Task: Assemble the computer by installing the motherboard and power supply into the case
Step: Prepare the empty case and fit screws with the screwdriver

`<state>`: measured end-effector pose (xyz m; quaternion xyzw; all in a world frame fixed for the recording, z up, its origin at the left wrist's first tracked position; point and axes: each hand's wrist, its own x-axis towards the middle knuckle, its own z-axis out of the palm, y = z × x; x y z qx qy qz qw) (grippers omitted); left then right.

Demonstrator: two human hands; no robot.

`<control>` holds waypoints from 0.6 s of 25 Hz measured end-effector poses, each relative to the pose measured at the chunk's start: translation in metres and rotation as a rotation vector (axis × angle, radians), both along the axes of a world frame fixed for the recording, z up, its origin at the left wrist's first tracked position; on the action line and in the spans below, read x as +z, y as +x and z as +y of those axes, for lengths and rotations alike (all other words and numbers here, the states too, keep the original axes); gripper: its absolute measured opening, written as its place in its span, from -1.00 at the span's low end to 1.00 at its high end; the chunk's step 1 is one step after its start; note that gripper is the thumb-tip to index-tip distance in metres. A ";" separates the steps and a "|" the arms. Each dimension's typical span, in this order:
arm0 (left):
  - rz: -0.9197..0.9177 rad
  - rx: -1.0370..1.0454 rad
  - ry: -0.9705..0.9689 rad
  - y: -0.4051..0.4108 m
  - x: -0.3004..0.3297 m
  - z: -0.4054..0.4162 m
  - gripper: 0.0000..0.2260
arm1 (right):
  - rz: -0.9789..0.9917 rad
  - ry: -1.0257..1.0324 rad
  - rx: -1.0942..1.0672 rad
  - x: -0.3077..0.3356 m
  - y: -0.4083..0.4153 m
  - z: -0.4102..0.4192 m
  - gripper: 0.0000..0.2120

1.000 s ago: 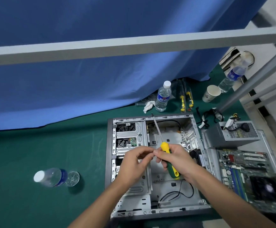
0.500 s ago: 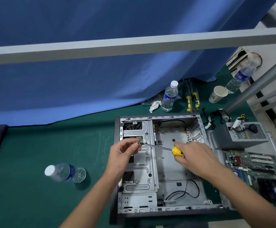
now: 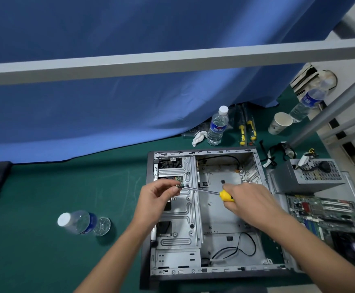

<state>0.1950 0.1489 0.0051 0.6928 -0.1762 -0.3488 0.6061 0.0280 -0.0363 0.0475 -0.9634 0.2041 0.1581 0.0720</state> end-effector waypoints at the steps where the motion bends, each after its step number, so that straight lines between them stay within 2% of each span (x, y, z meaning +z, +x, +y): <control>1: -0.051 -0.022 0.031 0.001 0.001 0.000 -0.77 | 0.013 0.011 0.003 0.001 0.001 0.000 -0.86; 6: -0.324 -0.180 0.196 0.006 -0.002 0.006 -0.75 | 0.089 0.061 0.030 0.009 0.010 -0.004 -0.85; 9: -0.286 -0.210 0.278 0.007 -0.007 0.006 -0.85 | 0.132 0.037 0.065 0.011 0.016 -0.005 -0.82; 11: -0.284 -0.270 0.345 0.007 -0.009 0.006 -0.90 | 0.136 -0.037 0.117 0.009 0.019 -0.004 -0.89; 13: -0.235 -0.264 0.349 0.008 -0.010 0.005 -0.90 | 0.133 -0.090 0.148 0.009 0.023 -0.004 -0.96; 15: -0.190 -0.249 0.337 0.011 -0.008 0.003 -0.89 | 0.136 -0.091 0.155 0.008 0.024 -0.006 -0.91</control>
